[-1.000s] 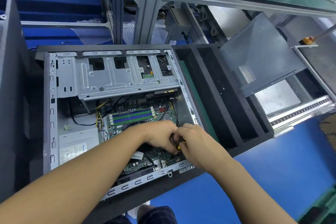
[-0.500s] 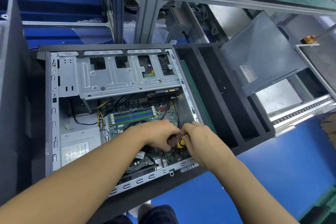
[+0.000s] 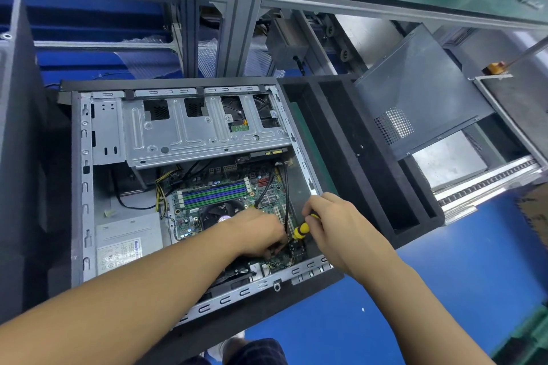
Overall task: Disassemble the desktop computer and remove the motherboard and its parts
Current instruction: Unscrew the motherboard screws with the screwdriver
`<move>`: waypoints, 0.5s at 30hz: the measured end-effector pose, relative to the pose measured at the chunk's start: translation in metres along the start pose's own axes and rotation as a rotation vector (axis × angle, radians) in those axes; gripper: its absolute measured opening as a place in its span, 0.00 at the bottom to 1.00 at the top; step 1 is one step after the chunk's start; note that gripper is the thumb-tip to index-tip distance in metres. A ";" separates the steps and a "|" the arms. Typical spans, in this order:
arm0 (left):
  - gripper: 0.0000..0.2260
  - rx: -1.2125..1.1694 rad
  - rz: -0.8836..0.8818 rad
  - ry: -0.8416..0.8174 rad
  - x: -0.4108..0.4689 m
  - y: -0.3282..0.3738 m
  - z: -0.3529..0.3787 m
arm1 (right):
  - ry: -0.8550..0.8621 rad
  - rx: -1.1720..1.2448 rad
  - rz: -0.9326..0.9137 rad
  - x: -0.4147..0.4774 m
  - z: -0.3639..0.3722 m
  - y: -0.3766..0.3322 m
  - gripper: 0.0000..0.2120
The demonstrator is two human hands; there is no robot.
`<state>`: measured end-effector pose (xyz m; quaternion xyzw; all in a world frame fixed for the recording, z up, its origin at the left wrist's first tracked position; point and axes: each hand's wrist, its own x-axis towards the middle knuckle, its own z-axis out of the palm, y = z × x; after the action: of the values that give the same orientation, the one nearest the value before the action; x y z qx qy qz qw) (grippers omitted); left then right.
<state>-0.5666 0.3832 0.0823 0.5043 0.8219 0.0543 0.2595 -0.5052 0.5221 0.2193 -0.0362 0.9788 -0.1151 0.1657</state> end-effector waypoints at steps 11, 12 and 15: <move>0.06 0.187 0.034 -0.115 0.018 0.019 -0.003 | 0.038 0.074 0.035 -0.010 0.009 0.010 0.06; 0.05 0.186 0.047 -0.114 0.019 0.019 -0.003 | 0.038 0.081 0.036 -0.010 0.009 0.010 0.06; 0.07 0.204 0.097 -0.104 0.023 0.019 -0.002 | 0.049 0.086 0.027 -0.011 0.009 0.010 0.06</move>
<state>-0.5604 0.4132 0.0823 0.5693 0.7832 -0.0434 0.2462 -0.4919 0.5309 0.2125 -0.0129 0.9771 -0.1555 0.1448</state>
